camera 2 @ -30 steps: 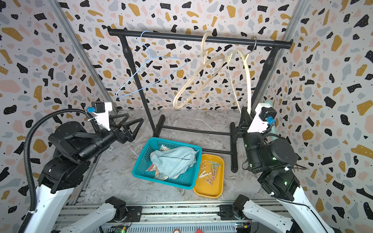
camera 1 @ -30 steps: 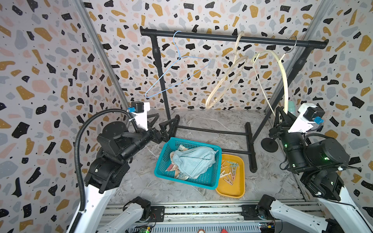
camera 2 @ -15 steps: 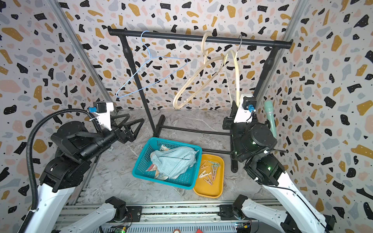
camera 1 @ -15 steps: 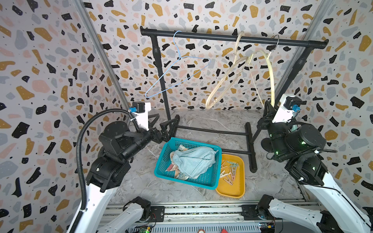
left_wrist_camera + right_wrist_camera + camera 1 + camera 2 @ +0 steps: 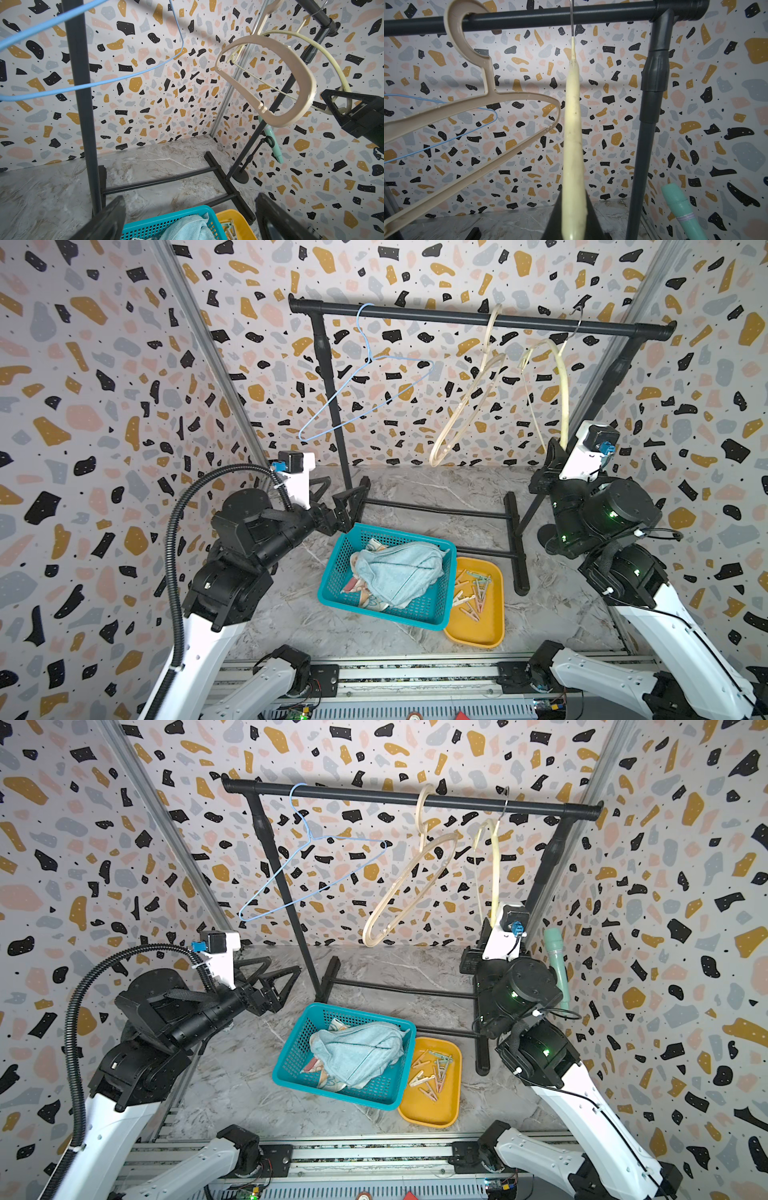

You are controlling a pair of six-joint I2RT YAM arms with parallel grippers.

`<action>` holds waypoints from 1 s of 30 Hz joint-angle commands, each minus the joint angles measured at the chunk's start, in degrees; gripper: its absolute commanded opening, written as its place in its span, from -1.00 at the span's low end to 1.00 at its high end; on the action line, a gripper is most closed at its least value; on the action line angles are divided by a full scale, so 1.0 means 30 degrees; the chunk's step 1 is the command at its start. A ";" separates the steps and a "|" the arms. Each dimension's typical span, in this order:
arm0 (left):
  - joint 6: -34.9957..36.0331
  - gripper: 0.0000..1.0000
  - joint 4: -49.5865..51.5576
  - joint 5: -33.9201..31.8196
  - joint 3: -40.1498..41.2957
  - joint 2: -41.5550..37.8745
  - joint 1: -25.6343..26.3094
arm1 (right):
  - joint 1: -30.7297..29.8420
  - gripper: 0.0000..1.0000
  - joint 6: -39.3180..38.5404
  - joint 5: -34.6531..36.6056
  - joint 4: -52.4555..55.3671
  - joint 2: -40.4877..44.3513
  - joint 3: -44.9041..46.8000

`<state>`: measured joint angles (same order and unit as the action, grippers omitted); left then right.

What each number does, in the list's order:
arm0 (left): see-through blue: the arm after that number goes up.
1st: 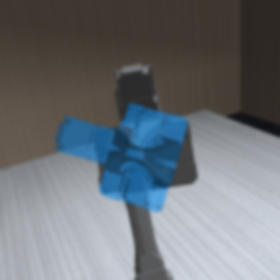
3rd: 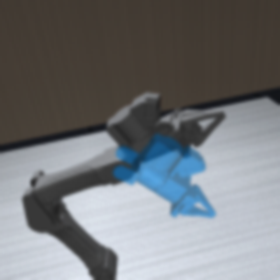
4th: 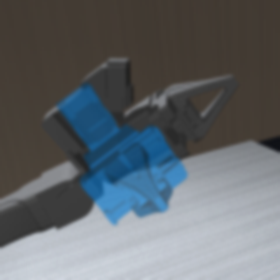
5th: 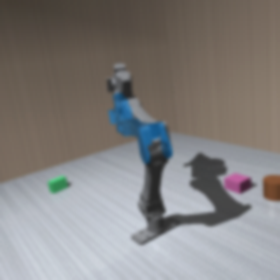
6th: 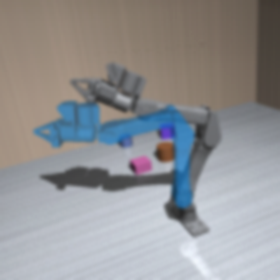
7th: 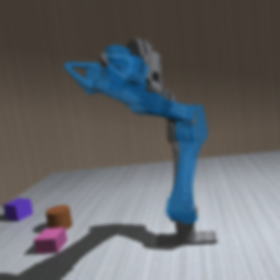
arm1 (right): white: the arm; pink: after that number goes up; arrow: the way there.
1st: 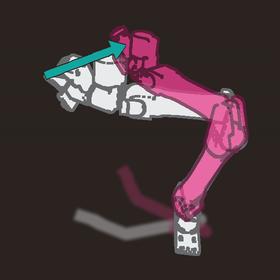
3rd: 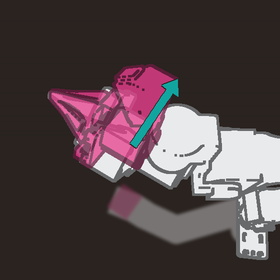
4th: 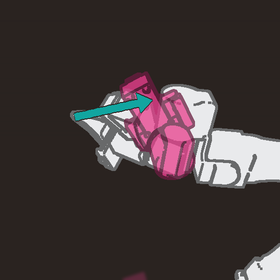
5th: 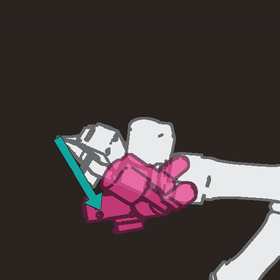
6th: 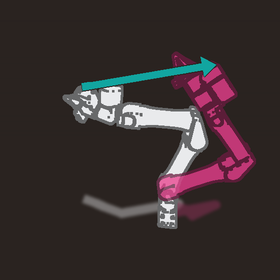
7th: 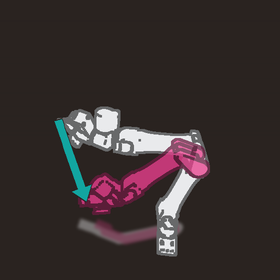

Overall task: Remove the clothespins securing towels to the hanger
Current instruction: Place the hanger on the clothesline.

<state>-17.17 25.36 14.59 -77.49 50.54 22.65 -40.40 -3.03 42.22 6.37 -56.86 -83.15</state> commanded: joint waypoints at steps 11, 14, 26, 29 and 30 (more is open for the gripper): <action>0.0108 0.94 -0.1159 0.0294 0.0509 0.0122 -0.0054 | 0.2220 -1.00 0.1966 -0.2467 0.0849 -0.0105 -0.0422; 0.0031 0.94 -0.1220 0.0341 0.0561 0.0222 -0.0059 | 0.2373 -1.00 0.2135 -0.2810 0.0861 0.0068 -0.0073; 0.0105 0.94 -0.1566 -0.0415 0.0979 0.0258 -0.0067 | 0.2415 -0.26 0.2947 -0.5385 0.1013 0.1090 0.1606; 0.0259 0.94 -0.1634 -0.0894 0.1100 0.0367 -0.0052 | 0.2416 -0.08 0.3140 -0.5830 0.1259 0.1317 0.1959; 0.0312 0.94 -0.1644 -0.1172 0.1167 0.0411 -0.0055 | 0.2396 -0.04 0.3262 -0.5958 0.1453 0.1394 0.2019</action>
<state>-17.15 23.46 12.95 -74.91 51.51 22.65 -33.36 5.39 26.72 10.02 -53.89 -77.17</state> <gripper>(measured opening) 0.971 0.468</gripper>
